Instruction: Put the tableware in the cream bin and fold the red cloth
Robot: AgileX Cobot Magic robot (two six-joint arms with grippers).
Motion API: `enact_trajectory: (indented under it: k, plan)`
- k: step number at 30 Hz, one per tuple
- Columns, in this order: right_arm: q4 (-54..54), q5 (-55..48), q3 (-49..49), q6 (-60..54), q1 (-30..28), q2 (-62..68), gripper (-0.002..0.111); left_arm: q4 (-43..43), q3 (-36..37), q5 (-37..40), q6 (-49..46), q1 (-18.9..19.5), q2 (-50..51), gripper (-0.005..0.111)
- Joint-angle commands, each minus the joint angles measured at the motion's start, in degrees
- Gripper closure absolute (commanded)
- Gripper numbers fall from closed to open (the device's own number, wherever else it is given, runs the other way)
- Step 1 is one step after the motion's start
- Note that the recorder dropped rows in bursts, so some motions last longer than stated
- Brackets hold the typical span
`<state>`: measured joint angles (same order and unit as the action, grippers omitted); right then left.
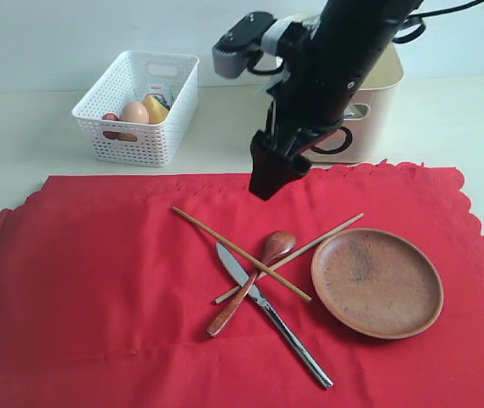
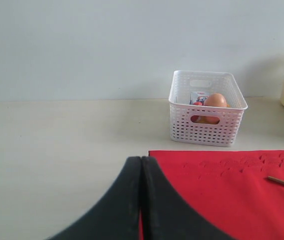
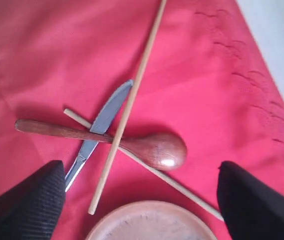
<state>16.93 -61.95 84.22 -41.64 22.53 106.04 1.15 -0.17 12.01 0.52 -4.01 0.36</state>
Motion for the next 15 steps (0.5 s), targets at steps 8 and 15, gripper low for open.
enact_trajectory:
  k: [8, 15]
  plan:
    - [-1.02, 3.68, 0.16, -1.86, 4.16, 10.15, 0.03, 0.08, 0.17, -0.12, -0.16, 0.05, -0.36, 0.107]
    - [-1.51, 2.63, 0.16, -2.33, 4.16, 12.79, 0.03, 0.08, 0.17, -0.12, -0.16, 0.05, -0.36, 0.107]
